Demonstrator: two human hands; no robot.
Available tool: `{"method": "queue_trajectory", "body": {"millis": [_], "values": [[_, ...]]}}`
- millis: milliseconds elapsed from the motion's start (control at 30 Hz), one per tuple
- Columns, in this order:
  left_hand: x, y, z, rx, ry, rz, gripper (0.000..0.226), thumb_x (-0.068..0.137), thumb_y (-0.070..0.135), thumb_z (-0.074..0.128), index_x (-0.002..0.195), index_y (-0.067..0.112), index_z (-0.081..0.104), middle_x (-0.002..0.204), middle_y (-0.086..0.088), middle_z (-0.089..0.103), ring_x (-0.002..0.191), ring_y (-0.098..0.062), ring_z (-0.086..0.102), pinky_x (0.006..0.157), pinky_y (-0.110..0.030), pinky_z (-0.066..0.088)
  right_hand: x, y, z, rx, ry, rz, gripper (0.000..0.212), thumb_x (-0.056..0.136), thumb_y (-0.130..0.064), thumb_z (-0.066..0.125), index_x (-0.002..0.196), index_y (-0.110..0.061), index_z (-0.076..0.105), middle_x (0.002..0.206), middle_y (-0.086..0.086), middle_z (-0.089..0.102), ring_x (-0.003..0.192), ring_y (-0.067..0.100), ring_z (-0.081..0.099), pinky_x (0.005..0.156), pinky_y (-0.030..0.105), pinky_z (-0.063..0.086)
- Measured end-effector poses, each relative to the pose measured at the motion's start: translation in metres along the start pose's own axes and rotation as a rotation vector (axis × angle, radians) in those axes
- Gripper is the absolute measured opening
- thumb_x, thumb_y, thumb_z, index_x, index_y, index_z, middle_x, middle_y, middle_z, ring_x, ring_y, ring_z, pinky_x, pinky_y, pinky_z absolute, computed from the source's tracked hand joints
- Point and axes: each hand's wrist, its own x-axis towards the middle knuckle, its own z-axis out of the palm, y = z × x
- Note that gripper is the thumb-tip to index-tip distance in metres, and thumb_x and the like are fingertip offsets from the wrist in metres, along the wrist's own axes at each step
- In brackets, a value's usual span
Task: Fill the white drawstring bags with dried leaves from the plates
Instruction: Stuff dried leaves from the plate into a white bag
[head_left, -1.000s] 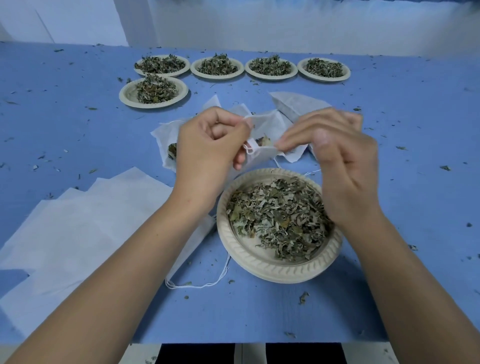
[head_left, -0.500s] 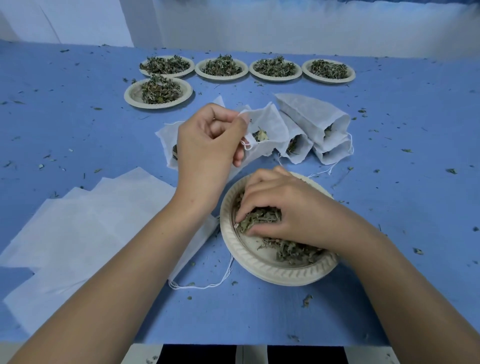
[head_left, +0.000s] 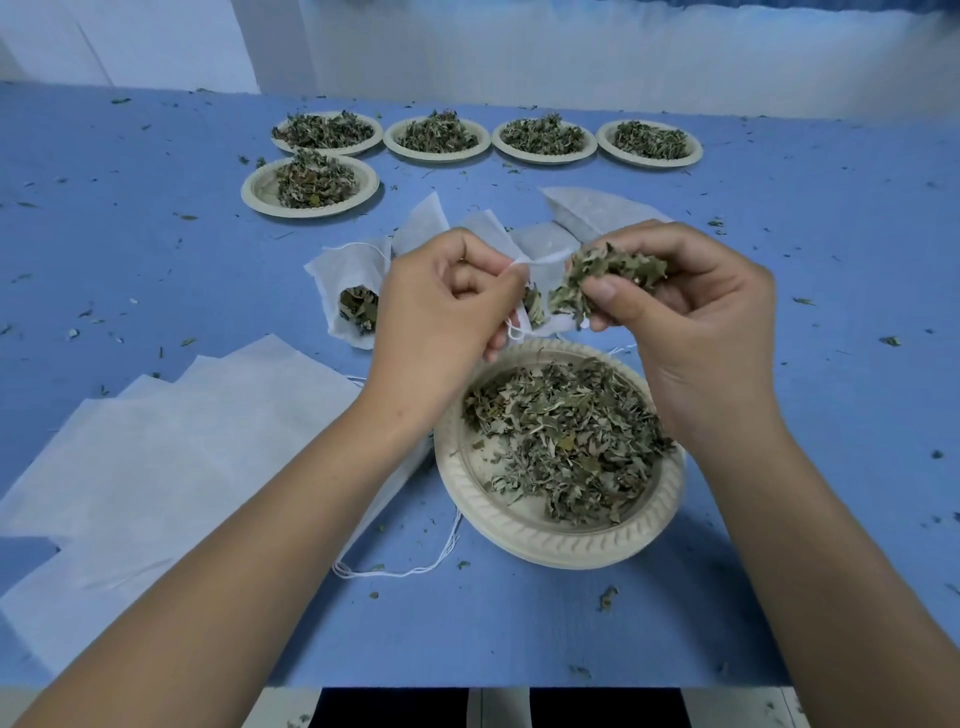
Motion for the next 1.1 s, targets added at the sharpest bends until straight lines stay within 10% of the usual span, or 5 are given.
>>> {"method": "queue_trajectory", "body": {"millis": [333,533,667,1100], "values": [[-0.003,0.0,0.003,-0.105,-0.017,0.011,0.019,0.09,0.006,0.067,0.074,0.011,0.058,0.046,0.006,0.056,0.034,-0.006,0.046,0.037,-0.017,0.038,-0.004,0.012,0.001,-0.748,-0.078,-0.246,0.015,0.075,0.0,0.077,0.089,-0.003,0.074,0.084,-0.004,0.067,0.079,0.007,0.062,0.075,0.014,0.048],[-0.004,-0.001,0.005,-0.077,0.012,-0.003,0.019,0.09,0.004,0.065,0.073,0.01,0.058,0.045,0.005,0.054,0.033,-0.006,0.044,0.037,-0.017,0.037,-0.004,0.007,-0.001,-0.6,-0.213,-0.089,0.036,0.074,0.001,0.078,0.105,-0.009,0.062,0.109,0.003,0.059,0.095,0.015,0.06,0.081,0.034,0.055],[-0.004,-0.001,0.004,-0.085,0.015,0.002,0.022,0.089,-0.001,0.062,0.073,0.013,0.057,0.045,0.007,0.054,0.033,-0.005,0.046,0.037,-0.016,0.038,-0.003,0.005,-0.002,-0.444,-0.1,-0.158,0.022,0.074,0.006,0.075,0.085,-0.005,0.059,0.09,0.01,0.057,0.086,0.019,0.059,0.072,0.027,0.052],[-0.006,0.0,0.004,-0.052,0.076,0.071,0.021,0.09,0.009,0.067,0.073,0.015,0.057,0.047,0.006,0.056,0.035,-0.005,0.048,0.038,-0.018,0.039,-0.004,0.005,0.0,-0.801,-0.101,-0.387,0.013,0.087,0.002,0.059,0.082,-0.003,0.07,0.085,0.003,0.067,0.087,0.023,0.056,0.081,0.023,0.04]]}}
